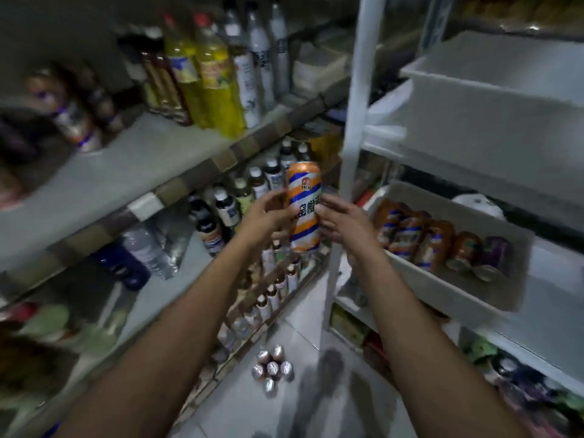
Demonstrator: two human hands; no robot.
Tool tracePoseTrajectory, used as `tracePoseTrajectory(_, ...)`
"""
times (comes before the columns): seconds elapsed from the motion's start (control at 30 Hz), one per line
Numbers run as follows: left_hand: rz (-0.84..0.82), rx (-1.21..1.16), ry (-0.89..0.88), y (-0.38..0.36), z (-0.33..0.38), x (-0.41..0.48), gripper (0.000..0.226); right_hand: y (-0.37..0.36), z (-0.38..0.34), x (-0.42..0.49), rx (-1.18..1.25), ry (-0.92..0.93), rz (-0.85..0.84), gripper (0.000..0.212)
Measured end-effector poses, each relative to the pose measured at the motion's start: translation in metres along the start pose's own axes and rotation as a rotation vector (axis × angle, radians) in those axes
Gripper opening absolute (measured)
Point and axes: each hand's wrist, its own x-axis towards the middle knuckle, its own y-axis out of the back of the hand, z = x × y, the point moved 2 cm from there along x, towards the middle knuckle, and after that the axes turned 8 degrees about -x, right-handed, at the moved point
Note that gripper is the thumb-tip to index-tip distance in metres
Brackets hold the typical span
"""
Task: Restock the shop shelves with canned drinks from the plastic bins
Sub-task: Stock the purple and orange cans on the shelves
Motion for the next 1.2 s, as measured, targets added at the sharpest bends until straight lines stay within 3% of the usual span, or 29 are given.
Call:
tracePoseTrajectory(0.2,0.169,0.072,-0.289,0.085,0.088,-0.027,0.048,-0.105,-0.070,0.007,-0.030,0.222,-0.144,0.035)
tracePoseTrajectory(0.47,0.439,0.058,-0.418,0.176,0.151,-0.033,0.036,-0.213,-0.127,0.038,-0.088,0.341,-0.316,0.044)
tracePoseTrajectory(0.57,0.541,0.083,-0.440,0.196,0.158,-0.024,0.029,-0.241,-0.131,0.064,-0.104,0.357,-0.349,0.048)
tracePoseTrajectory(0.8,0.804,0.079,-0.395,0.233,0.155,0.037,0.034,-0.287,-0.126,0.143,-0.110,0.295,-0.382,0.043)
tracePoseTrajectory(1.2,0.993,0.018,-0.382,0.282,0.152,0.118,0.033,-0.351,-0.126,0.247,-0.256,0.367,-0.456,0.052)
